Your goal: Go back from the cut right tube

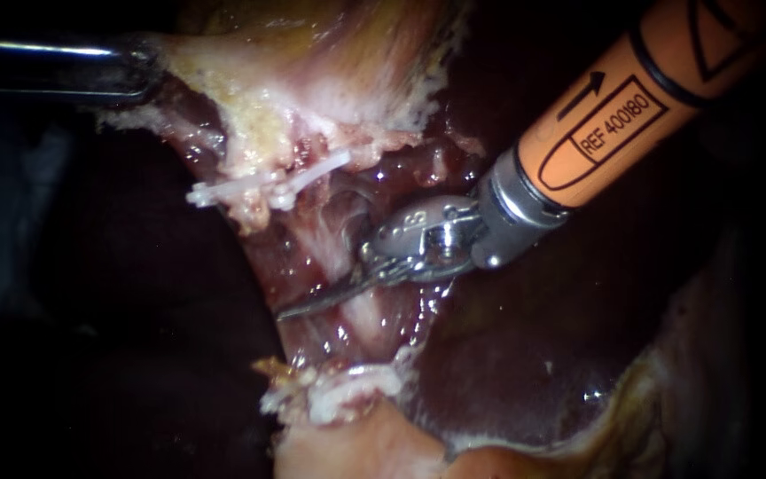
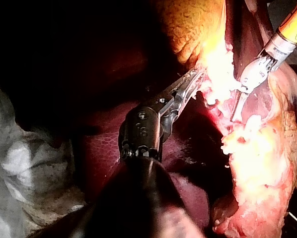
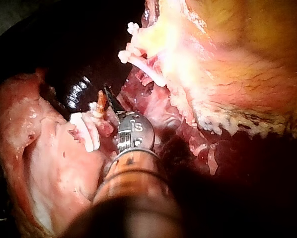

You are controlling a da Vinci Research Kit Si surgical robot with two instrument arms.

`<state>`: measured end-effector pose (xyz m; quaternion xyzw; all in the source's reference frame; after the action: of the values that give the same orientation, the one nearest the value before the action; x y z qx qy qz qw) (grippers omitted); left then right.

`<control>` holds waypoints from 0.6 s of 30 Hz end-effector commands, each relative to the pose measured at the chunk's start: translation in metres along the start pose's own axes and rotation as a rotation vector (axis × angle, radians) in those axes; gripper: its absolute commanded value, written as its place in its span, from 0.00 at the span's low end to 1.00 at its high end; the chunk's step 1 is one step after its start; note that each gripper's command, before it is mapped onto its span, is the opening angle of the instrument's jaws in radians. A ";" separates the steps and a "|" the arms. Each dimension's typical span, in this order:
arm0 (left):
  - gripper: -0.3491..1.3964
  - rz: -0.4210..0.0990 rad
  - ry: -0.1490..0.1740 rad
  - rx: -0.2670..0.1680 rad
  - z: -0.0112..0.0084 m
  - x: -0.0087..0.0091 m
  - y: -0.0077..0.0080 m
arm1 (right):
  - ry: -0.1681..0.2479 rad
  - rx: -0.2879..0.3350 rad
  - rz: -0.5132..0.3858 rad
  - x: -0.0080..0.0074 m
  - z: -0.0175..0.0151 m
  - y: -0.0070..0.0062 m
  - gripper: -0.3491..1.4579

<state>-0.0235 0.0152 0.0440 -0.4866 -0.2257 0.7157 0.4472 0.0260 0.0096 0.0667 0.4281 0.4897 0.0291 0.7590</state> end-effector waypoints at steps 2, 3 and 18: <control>0.00 0.000 0.000 -0.001 0.0000 0.0000 0.0000 | 0.002 -0.007 0.000 0.0000 0.0001 -0.0001 0.00; 0.00 0.000 0.000 -0.001 0.0000 0.0000 0.0000 | 0.007 -0.015 -0.001 0.0000 0.0002 -0.0001 0.08; 0.00 0.001 -0.001 -0.002 -0.0001 -0.0001 -0.0002 | 0.116 -0.268 -0.007 0.0007 0.0002 -0.0008 0.98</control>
<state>-0.0233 0.0153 0.0442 -0.4868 -0.2260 0.7159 0.4465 0.0258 0.0091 0.0653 0.2979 0.5254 0.1337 0.7857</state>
